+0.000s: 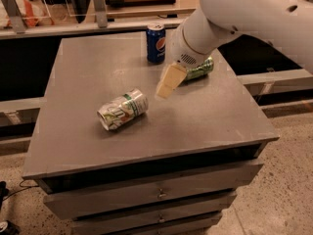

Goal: Knock 7up can over

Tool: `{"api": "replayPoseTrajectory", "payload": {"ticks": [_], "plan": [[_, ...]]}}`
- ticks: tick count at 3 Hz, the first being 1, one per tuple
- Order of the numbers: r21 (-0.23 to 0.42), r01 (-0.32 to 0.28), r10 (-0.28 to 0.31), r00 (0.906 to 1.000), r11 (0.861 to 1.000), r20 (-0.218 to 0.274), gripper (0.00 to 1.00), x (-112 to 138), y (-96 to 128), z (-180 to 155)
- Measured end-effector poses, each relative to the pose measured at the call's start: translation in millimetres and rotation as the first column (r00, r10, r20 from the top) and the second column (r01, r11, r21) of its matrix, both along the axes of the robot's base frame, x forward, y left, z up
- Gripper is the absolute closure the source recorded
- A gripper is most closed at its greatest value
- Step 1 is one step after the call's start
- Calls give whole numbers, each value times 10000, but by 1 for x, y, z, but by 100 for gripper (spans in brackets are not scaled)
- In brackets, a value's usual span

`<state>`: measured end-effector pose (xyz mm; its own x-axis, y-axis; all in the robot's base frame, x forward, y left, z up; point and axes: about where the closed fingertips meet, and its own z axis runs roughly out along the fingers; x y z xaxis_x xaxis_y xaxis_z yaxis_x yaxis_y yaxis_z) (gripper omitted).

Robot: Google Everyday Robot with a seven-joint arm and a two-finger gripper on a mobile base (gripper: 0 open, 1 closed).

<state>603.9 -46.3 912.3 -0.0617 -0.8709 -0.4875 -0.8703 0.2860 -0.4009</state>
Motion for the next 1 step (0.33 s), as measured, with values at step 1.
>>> {"api": "replayPoseTrajectory", "payload": {"ticks": [1], "plan": [[0,-1,1,10000,10000,0,0,0,0,0]]}}
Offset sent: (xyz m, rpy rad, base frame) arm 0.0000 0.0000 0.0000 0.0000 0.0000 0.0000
